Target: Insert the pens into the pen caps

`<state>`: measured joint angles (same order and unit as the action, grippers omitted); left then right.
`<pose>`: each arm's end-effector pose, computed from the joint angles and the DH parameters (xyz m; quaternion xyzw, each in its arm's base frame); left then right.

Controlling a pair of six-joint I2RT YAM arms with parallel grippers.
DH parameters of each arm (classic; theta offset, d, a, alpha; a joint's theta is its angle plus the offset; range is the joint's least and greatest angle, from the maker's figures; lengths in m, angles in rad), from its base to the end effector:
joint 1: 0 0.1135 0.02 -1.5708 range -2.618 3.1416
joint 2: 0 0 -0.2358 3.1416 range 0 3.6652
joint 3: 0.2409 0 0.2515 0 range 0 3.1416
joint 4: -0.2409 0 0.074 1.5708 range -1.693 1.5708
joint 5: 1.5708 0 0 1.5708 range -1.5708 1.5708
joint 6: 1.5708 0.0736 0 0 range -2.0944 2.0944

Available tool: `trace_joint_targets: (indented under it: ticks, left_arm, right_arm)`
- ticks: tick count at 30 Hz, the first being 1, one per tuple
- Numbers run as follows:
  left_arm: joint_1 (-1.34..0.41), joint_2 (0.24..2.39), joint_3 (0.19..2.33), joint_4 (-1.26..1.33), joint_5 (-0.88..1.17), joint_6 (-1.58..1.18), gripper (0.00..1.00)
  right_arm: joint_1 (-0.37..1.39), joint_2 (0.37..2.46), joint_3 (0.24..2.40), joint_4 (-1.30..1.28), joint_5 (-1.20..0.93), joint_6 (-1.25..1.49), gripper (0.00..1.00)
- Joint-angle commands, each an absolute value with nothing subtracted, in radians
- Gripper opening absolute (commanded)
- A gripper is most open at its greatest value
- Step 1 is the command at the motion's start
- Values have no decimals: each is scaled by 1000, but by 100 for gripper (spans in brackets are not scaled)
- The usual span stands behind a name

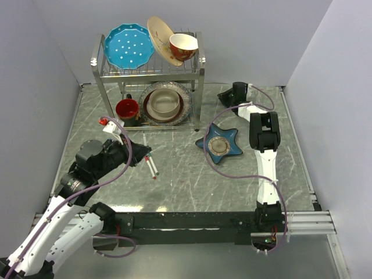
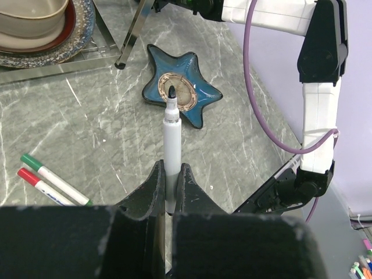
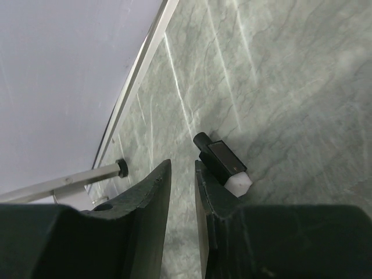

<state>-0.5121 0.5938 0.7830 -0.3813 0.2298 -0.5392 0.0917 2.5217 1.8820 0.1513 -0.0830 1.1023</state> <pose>0.1628 -0.1107 0.3225 0.0625 0.7675 -0.3936 0.5022 0.5708 0.0586 0.0837 0.3958 0.7597 0.3188 0.4057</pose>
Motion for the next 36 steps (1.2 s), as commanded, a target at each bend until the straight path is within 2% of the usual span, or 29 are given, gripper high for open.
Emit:
trace_joint_targets:
  ticks: [1,9,16,25,30,36]
  left_arm:
    - [-511,563,792,-354,221,-548,1]
    - [-511,560,790,-360,222,-551,1]
    - [-511,572,784,-353,222,-552,1]
    - [-511,586,785,-336,232,-558,1]
    - [-511,581,785,-337,229,-560,1]
    - [-511,581,795,-351,219,-554,1]
  right_arm:
    - [84,2474,1881,112,-2,1123,31]
    - [77,2385,1738,129,164,1201,32]
    - [49,2324,1629,147,219,1246,32]
    - [28,2370,1725,140,114,1189,39]
    - [20,2456,1822,138,8,1183,45]
    - [18,2539,1931,109,-63,1197,48]
